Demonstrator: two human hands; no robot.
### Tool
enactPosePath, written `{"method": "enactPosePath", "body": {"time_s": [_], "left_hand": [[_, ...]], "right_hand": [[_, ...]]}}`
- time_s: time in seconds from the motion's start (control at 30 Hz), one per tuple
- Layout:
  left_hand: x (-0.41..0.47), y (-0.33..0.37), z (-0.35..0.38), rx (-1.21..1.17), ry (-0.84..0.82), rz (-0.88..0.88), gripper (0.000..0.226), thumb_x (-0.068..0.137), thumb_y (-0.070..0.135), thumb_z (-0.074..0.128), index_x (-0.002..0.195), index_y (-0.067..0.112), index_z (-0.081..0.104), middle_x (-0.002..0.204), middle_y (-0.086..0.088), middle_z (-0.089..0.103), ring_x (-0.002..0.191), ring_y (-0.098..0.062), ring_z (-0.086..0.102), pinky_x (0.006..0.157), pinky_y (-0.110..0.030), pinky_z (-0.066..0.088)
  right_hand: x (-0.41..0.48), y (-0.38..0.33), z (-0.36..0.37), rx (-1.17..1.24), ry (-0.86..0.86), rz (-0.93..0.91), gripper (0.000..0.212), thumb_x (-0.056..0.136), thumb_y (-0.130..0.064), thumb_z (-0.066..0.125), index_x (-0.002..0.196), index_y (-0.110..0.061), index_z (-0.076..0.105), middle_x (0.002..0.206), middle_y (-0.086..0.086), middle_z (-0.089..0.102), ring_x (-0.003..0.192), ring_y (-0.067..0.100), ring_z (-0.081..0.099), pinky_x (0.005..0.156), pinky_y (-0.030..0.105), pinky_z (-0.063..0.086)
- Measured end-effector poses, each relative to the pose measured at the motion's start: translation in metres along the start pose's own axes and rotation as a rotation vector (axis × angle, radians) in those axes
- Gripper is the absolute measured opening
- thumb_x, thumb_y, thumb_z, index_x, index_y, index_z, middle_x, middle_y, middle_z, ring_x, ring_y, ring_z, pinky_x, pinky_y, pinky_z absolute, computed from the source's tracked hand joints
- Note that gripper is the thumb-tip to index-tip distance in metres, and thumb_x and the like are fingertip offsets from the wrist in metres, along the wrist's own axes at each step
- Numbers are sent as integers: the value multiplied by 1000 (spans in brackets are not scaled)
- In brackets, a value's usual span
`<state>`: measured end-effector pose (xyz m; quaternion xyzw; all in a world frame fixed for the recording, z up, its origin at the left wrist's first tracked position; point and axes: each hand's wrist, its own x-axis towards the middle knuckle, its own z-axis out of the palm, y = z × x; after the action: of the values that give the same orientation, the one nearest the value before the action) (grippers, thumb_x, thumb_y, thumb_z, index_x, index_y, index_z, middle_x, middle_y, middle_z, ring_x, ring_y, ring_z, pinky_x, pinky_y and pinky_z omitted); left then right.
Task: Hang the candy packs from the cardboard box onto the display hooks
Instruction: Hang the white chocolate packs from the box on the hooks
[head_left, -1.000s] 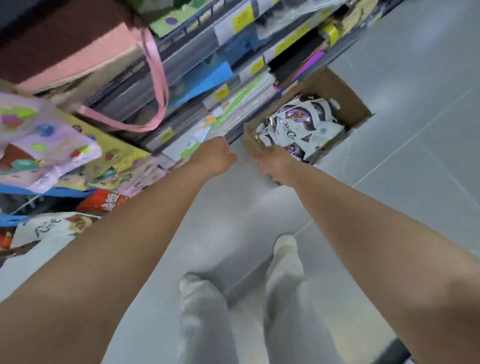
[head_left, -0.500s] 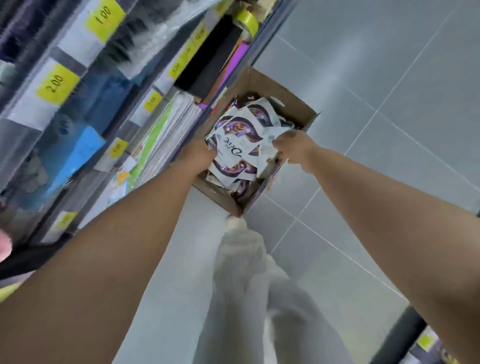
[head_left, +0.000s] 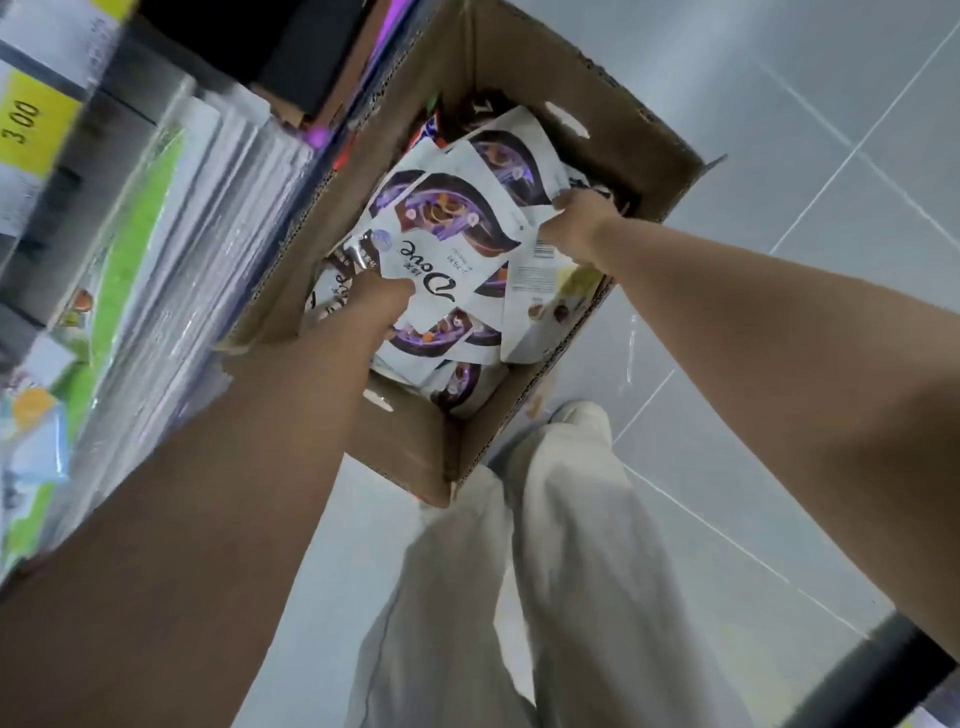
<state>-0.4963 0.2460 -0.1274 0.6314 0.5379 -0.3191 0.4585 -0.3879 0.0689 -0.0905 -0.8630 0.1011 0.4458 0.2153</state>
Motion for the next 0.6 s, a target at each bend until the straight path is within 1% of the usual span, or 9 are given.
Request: {"method": "enactPosePath", "body": {"time_s": [0.03, 0.1, 0.2, 0.27, 0.33, 0.43, 0.47, 0.53, 0.6], "left_hand": [[9, -4, 5, -69, -17, -43, 29, 93, 20, 52, 119, 9, 48, 101, -6, 50, 92, -22, 51, 79, -31, 48], [28, -14, 11, -215, -50, -104, 41, 94, 22, 52, 132, 9, 43, 113, -5, 46, 96, -23, 53, 83, -33, 51], [48, -24, 15, -337, -24, -140, 47, 92, 22, 55, 135, 8, 40, 120, -7, 47, 93, -22, 56, 80, -32, 52], [58, -29, 17, -321, 78, -152, 46, 88, 21, 60, 128, 6, 46, 115, -8, 53, 79, -17, 56, 70, -29, 53], [66, -33, 16, -242, 153, -118, 52, 83, 26, 66, 126, 2, 49, 114, -9, 58, 79, -16, 58, 64, -29, 54], [76, -33, 17, -156, 180, -113, 82, 74, 44, 73, 135, 0, 39, 130, -15, 56, 112, -27, 58, 94, -37, 51], [75, -31, 17, -95, 191, -109, 90, 73, 47, 73, 138, -2, 34, 136, -17, 51, 121, -30, 53, 101, -37, 46], [74, -24, 18, 71, 195, -84, 100, 78, 51, 68, 144, -6, 20, 147, -19, 35, 133, -32, 40, 105, -38, 38], [75, -19, 15, 196, 199, -77, 92, 85, 48, 61, 144, -7, 19, 149, -20, 30, 134, -34, 37, 104, -39, 38]], "right_hand": [[10, 1, 4, 8, -28, 24, 41, 94, -9, 44, 135, -6, 40, 132, 15, 50, 119, 30, 52, 89, 35, 48], [34, 9, 16, -172, -50, -30, 49, 91, -6, 49, 138, -5, 35, 131, 18, 51, 113, 33, 57, 76, 37, 53], [58, 17, 33, -412, -106, -27, 55, 93, -8, 49, 143, -6, 26, 143, 19, 34, 119, 35, 50, 91, 38, 52], [64, 21, 38, -449, -13, -2, 55, 93, -14, 49, 143, -8, 25, 147, 17, 22, 123, 36, 46, 97, 38, 46], [68, 23, 40, -453, 52, 6, 47, 91, -18, 53, 134, -7, 37, 143, 19, 31, 122, 35, 48, 97, 37, 44], [63, 19, 38, -329, 53, -14, 13, 89, -15, 54, 100, -8, 55, 115, 17, 62, 97, 30, 66, 72, 33, 54], [59, 18, 36, -275, 86, -25, 13, 89, -15, 53, 99, -8, 56, 112, 16, 64, 96, 31, 66, 73, 36, 54], [56, 16, 28, -132, 218, -23, 23, 90, -15, 51, 110, -7, 56, 121, 16, 57, 104, 32, 61, 90, 37, 50], [49, 14, 16, 73, 426, -59, 25, 93, -16, 49, 114, -3, 53, 129, 15, 45, 106, 27, 55, 95, 30, 40]]}}
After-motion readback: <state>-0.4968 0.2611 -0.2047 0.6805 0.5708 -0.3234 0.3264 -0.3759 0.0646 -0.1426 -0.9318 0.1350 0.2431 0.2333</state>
